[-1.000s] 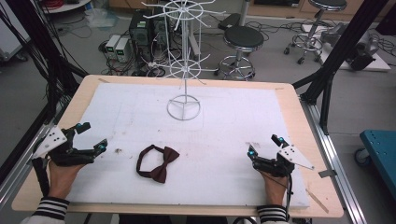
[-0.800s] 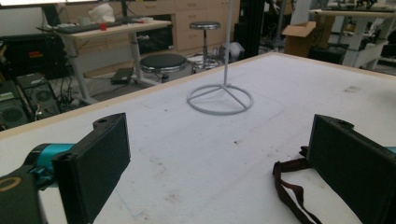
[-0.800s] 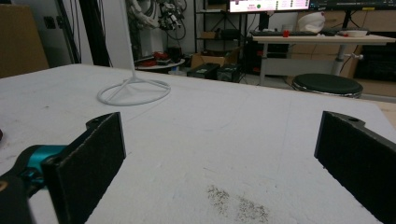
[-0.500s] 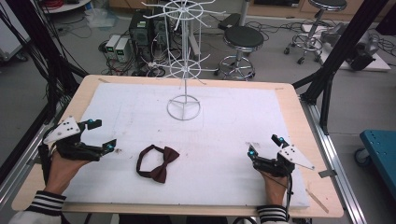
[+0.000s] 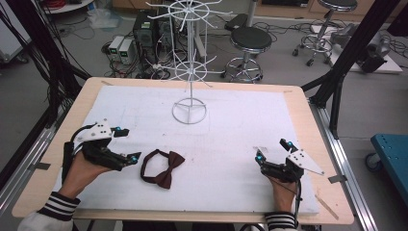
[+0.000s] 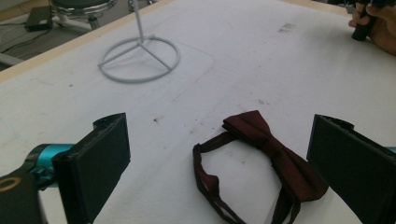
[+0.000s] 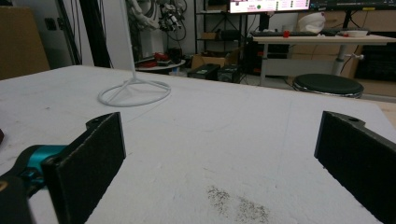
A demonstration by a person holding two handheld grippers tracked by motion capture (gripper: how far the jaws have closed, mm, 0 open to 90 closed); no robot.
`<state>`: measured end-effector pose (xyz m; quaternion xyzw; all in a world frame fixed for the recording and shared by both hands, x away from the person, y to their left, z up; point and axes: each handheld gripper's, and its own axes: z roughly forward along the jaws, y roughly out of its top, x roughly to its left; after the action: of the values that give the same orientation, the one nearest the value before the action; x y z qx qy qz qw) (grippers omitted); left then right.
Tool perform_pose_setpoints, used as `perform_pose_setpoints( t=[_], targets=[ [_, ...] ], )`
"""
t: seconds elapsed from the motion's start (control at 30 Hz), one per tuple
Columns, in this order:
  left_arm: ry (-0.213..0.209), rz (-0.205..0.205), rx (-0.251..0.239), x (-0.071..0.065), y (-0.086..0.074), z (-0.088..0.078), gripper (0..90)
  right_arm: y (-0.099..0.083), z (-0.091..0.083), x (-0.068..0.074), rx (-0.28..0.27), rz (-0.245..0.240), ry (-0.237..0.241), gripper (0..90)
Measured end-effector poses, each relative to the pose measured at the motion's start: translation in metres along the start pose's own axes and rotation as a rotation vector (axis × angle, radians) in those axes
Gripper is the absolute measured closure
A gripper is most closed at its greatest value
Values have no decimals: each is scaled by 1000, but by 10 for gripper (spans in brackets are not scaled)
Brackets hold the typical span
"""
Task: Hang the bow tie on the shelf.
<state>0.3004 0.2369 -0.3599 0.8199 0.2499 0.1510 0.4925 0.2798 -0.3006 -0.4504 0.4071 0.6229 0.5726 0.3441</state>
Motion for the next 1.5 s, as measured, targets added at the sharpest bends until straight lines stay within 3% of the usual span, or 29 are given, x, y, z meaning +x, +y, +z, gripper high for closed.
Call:
perform_pose_setpoints(
  t=[0.67,1.17,1.5],
  targets=[
    [-59,34,171,-25,12,49,65,0,0,0,-4,5,2,12],
    [-84,64,336,-38,6,82,65,0,-1,0,-5,8,2,12],
    [-82,70,415,-44,2,99,82,0,-1,-1,-7,6,2,12]
  ],
)
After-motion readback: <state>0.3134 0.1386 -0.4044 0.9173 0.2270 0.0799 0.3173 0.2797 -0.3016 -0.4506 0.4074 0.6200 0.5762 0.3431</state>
